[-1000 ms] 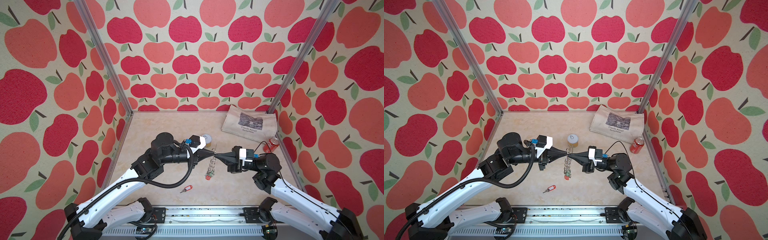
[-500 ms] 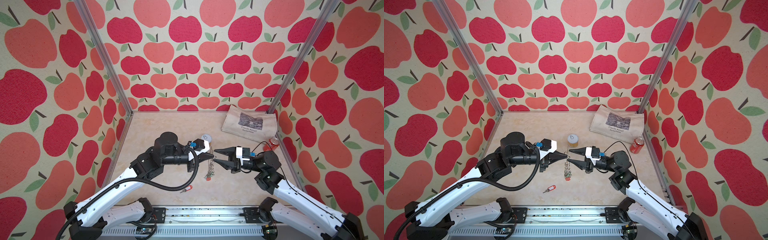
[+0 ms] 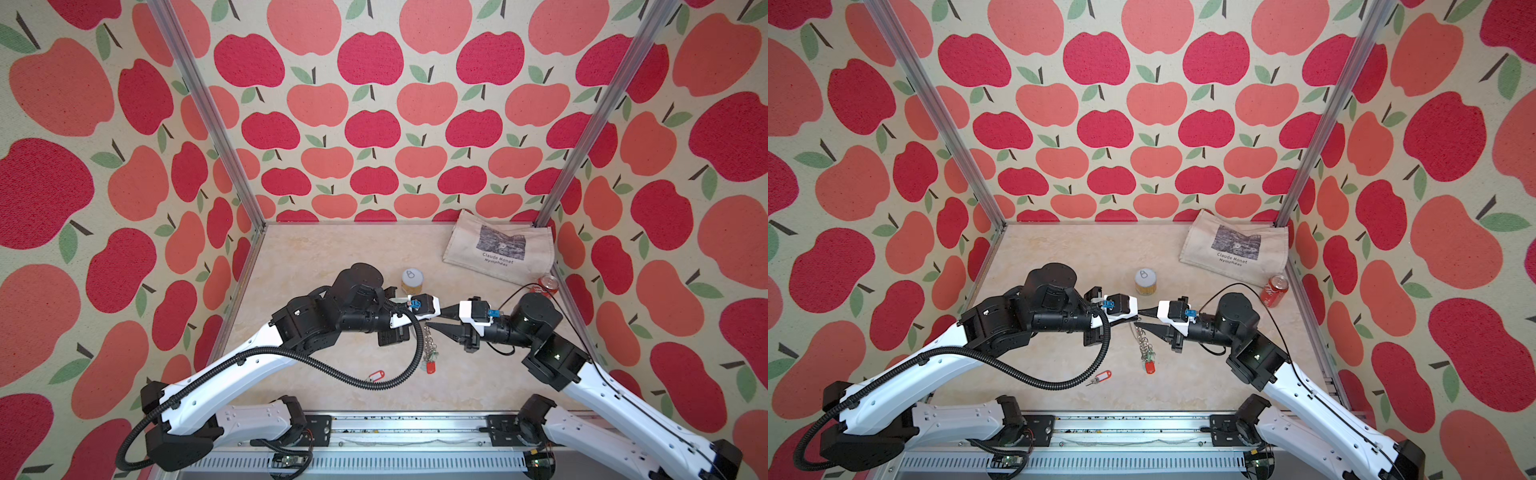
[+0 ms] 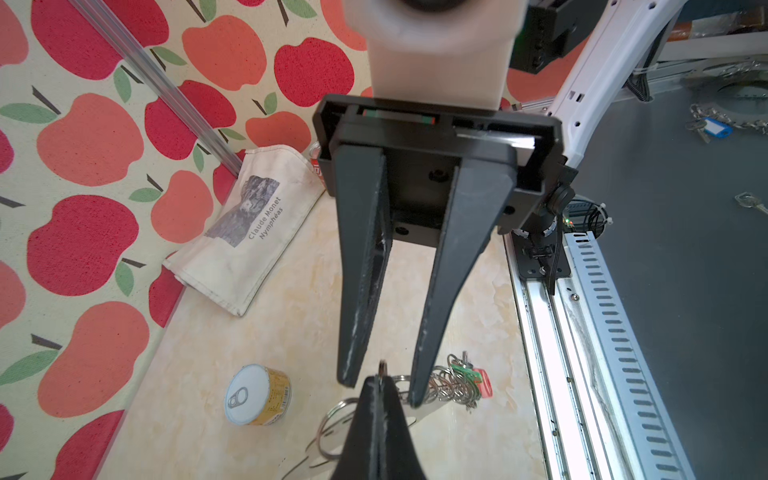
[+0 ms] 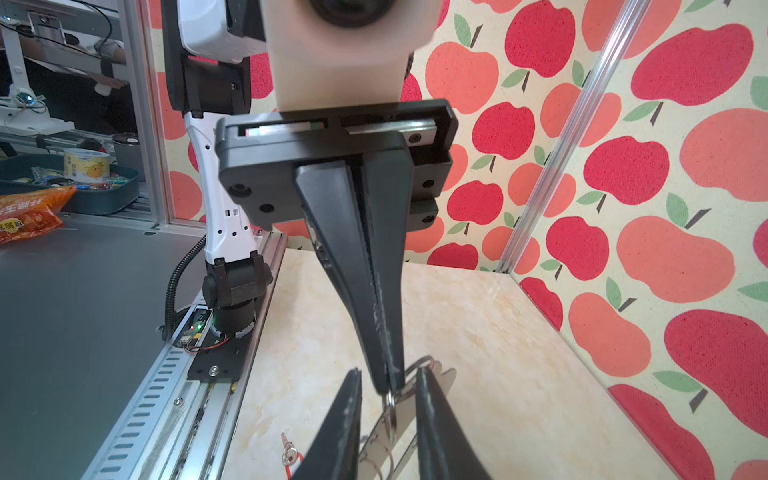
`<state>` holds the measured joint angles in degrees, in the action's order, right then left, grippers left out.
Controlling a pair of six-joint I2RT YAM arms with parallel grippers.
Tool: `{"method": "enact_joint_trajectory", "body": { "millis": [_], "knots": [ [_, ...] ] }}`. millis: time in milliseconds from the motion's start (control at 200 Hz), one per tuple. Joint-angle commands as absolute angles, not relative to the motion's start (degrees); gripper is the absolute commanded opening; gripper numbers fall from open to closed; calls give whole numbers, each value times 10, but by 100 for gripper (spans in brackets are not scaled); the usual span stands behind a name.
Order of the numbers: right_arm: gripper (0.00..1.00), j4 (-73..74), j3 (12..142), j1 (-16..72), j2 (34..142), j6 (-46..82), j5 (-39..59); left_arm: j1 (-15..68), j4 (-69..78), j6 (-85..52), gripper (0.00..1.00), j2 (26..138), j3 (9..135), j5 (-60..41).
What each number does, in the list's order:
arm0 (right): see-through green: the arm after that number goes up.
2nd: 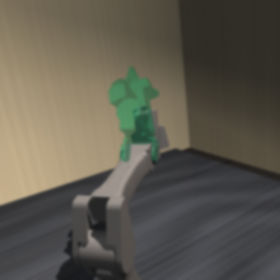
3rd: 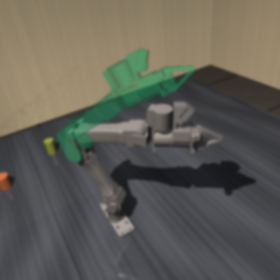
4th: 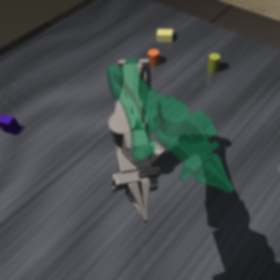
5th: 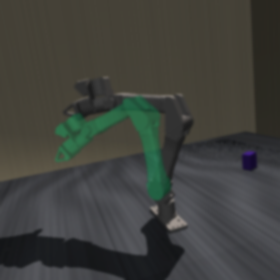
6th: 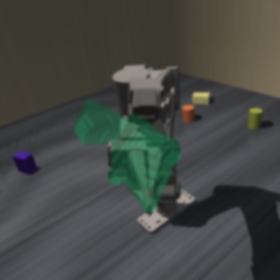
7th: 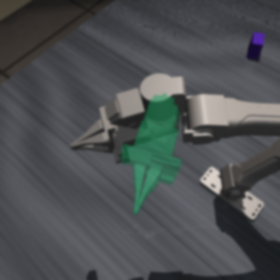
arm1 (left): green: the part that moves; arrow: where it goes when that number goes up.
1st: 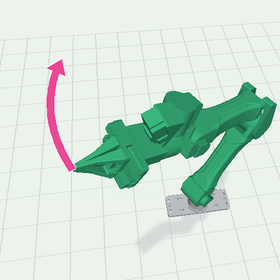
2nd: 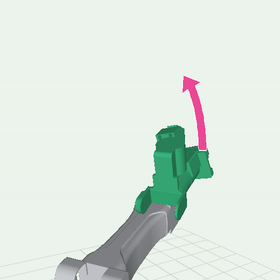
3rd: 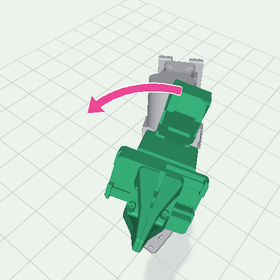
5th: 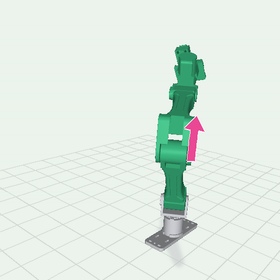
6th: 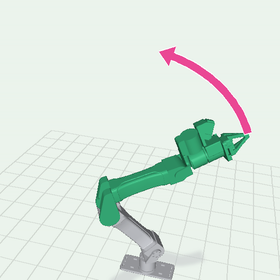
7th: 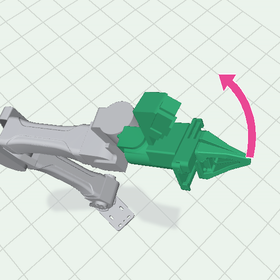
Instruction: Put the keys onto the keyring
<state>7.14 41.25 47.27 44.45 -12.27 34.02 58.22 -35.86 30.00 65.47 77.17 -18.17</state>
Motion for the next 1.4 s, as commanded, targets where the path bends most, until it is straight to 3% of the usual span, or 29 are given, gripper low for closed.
{"method": "enact_joint_trajectory", "body": {
  "millis": [0, 180, 1046, 1396],
  "knots": [
    [30, 13, 429, 476, 417, -150, 308, 586, -380, 324, 0, 653, 804, -155],
    [33, -18, 434, 476, 401, -155, 305, 587, -384, 327, 0, 650, 806, -153],
    [27, 26, 452, 475, 461, -123, 376, 599, -392, 340, 0, 655, 810, -158],
    [16, 30, 456, 475, 469, -114, 383, 604, -396, 342, 0, 656, 809, -155]
  ]
}}
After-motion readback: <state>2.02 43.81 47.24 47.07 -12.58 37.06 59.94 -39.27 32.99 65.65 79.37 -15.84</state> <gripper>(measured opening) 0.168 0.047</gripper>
